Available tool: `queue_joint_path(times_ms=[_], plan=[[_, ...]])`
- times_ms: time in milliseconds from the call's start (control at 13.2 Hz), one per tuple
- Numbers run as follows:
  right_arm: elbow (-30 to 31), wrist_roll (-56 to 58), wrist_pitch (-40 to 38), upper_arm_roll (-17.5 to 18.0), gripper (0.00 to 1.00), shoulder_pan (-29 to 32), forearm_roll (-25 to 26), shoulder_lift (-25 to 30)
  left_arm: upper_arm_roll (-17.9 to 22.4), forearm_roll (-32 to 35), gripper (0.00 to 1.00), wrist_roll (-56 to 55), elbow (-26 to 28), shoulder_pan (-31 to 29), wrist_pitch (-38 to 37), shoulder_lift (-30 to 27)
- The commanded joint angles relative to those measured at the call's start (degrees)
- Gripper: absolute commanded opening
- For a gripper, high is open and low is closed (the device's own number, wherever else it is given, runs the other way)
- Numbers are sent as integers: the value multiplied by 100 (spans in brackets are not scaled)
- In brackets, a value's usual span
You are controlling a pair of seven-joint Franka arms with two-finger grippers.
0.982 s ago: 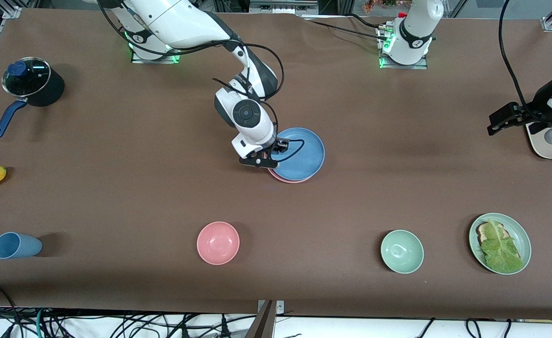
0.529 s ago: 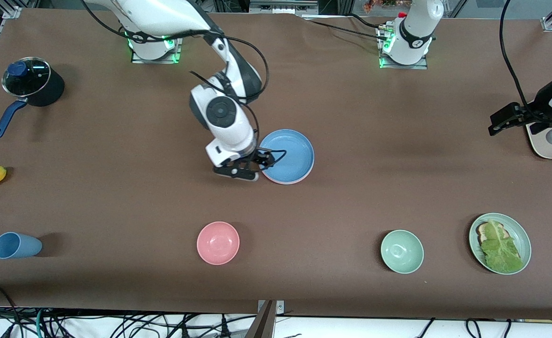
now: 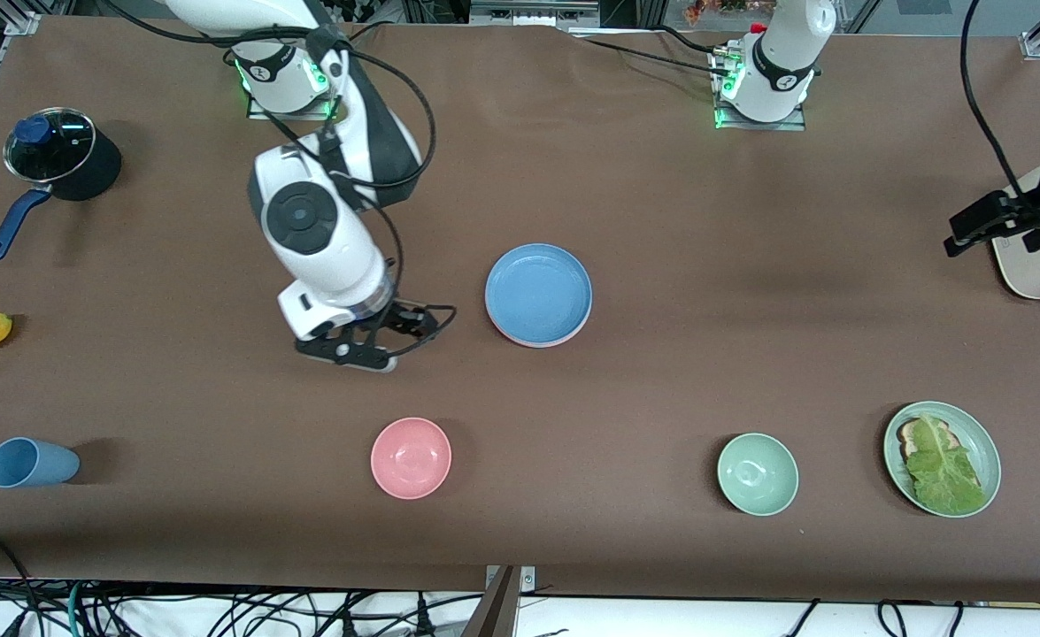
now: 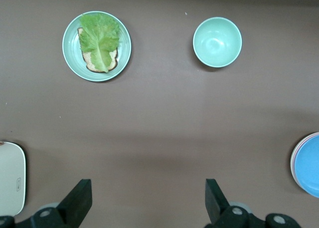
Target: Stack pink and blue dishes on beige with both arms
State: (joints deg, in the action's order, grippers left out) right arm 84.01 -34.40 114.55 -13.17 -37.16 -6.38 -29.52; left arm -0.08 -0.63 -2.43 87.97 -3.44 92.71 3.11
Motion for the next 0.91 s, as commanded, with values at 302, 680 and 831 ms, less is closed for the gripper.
queue_joint_path(times_ms=[302,680,831], plan=[[98,1268,-1670,-914,100,-20,-65,1131,-36,-183,100,129,-184,-52,-60,102],[291,1699,-2050,-1249,100,15,-57,1747,-45,-174,100,129,-175,1,-60,111],[440,1908,-2112,-1206,100,286,-22,2010,-45,-174,100,129,-167,10,-60,111]])
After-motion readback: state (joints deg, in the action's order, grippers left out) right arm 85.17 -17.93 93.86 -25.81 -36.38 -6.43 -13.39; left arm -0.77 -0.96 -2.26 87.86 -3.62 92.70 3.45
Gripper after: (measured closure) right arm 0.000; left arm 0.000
